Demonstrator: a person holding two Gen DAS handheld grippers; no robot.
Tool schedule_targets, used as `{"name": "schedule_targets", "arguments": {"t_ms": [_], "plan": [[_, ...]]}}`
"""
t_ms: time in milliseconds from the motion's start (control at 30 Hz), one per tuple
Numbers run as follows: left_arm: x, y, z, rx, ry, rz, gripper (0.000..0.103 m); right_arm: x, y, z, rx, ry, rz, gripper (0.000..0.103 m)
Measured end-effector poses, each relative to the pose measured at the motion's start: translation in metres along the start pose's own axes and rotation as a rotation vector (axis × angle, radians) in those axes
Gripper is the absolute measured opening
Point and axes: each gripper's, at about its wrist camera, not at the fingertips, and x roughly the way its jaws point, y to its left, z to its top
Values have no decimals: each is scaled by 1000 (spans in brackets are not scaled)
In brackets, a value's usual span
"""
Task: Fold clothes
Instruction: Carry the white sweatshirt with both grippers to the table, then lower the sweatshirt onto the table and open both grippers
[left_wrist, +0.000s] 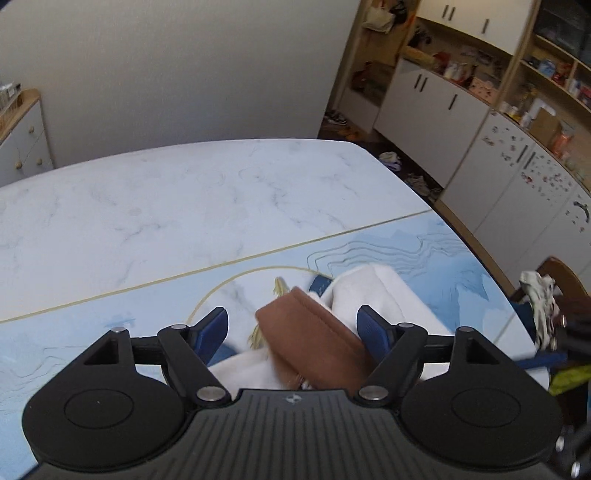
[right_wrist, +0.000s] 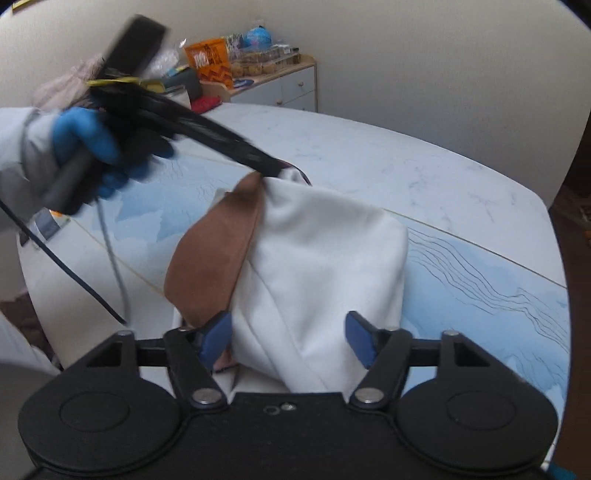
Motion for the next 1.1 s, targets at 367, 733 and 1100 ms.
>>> {"name": "schedule_targets", "arguments": {"t_ms": [367, 733, 1100], "plan": [[-48, 27, -60, -64, -61, 24, 77, 43, 32, -14, -132, 34, -195, 103], [-34, -16, -76, 25, -76, -29, 65, -1, -48, 75, -76, -141, -268, 103], [25, -84, -61, 70, 7, 41, 65, 34, -174, 140, -14, -205, -359, 103]]}}
